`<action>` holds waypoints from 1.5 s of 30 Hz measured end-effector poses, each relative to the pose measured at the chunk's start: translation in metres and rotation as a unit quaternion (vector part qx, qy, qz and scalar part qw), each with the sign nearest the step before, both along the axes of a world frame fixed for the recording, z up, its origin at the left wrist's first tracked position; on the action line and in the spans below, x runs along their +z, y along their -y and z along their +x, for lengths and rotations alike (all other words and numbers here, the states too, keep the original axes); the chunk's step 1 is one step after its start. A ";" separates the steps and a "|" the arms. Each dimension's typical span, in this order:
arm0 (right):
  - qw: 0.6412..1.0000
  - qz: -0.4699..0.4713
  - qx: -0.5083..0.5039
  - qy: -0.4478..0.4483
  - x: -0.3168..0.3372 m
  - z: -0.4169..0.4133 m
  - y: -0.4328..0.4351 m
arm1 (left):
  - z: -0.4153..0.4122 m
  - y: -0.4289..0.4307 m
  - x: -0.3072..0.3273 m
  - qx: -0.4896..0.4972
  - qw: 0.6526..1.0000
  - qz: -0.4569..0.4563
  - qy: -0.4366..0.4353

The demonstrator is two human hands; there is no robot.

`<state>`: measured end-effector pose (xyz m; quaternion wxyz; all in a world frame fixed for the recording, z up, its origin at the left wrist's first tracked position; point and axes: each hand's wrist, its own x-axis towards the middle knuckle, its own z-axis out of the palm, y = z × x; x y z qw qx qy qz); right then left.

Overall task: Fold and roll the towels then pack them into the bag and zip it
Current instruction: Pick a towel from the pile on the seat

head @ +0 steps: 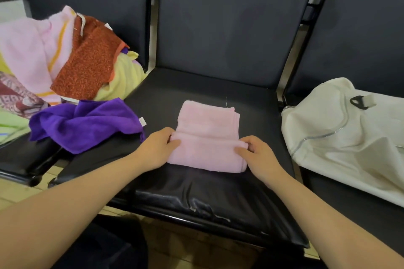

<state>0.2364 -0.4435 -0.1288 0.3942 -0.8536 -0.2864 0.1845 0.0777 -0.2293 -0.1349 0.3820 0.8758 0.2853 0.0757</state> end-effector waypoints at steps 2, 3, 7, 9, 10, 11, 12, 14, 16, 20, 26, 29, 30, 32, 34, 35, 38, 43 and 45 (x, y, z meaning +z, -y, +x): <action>0.999 -0.027 -0.012 0.023 -0.001 0.002 -0.002 | 0.003 0.001 -0.001 0.024 1.000 0.010 -0.008; 0.997 -0.055 -0.002 0.053 -0.001 0.001 -0.003 | 0.003 0.001 -0.003 0.040 0.999 0.013 -0.005; 0.974 -0.133 0.025 0.181 -0.008 -0.005 -0.006 | 0.002 0.003 -0.007 0.060 0.994 0.086 -0.014; 0.965 -0.092 0.026 0.243 -0.007 -0.005 -0.005 | 0.001 0.001 -0.004 0.019 0.984 0.175 -0.003; 0.959 -0.064 0.050 0.270 -0.004 -0.003 -0.003 | 0.001 -0.002 -0.002 -0.014 0.982 0.188 0.014; 0.955 -0.045 0.094 0.278 -0.003 0.001 0.001 | -0.001 -0.005 0.000 -0.059 0.981 0.182 0.031; 0.951 -0.042 0.152 0.264 0.000 0.005 0.005 | -0.002 -0.009 0.001 -0.112 0.979 0.167 0.035; 0.941 -0.089 0.250 0.210 0.002 0.008 0.013 | -0.008 -0.015 0.001 -0.204 0.970 0.130 -0.007; 0.934 -0.121 0.274 0.197 -0.003 0.007 0.015 | -0.012 -0.017 -0.002 -0.229 0.964 0.122 -0.058; 0.950 -0.098 0.190 0.227 -0.010 -0.006 0.002 | -0.008 -0.015 -0.012 -0.168 0.977 0.127 -0.039; 0.988 -0.020 0.093 0.126 -0.001 -0.015 0.000 | -0.004 -0.011 -0.002 -0.062 0.998 -0.004 0.021; 0.994 -0.015 0.028 0.109 -0.004 -0.016 -0.004 | -0.004 -0.006 -0.003 -0.014 0.998 -0.009 0.062; 0.992 -0.034 0.019 0.120 -0.005 -0.016 -0.005 | -0.003 -0.004 -0.004 -0.006 0.998 -0.021 0.067; 0.984 -0.093 0.014 0.153 -0.006 -0.014 -0.008 | -0.002 -0.003 -0.006 -0.012 0.993 -0.093 0.068; 0.982 -0.125 0.017 0.142 -0.005 -0.011 -0.008 | -0.002 -0.004 -0.008 -0.024 0.986 -0.151 0.063; 0.986 -0.119 0.019 0.119 -0.004 -0.009 -0.007 | -0.002 -0.006 -0.010 -0.023 0.988 -0.141 0.056; 0.988 -0.111 0.016 0.106 0.001 -0.006 -0.004 | 0.003 -0.010 -0.009 0.004 0.998 -0.050 0.023; 0.966 -0.051 0.010 0.253 -0.003 -0.008 -0.006 | 0.006 -0.006 -0.006 -0.039 0.988 0.146 0.022; 0.951 -0.012 0.106 0.292 -0.001 -0.004 -0.003 | 0.003 -0.010 -0.005 -0.108 0.977 0.180 0.039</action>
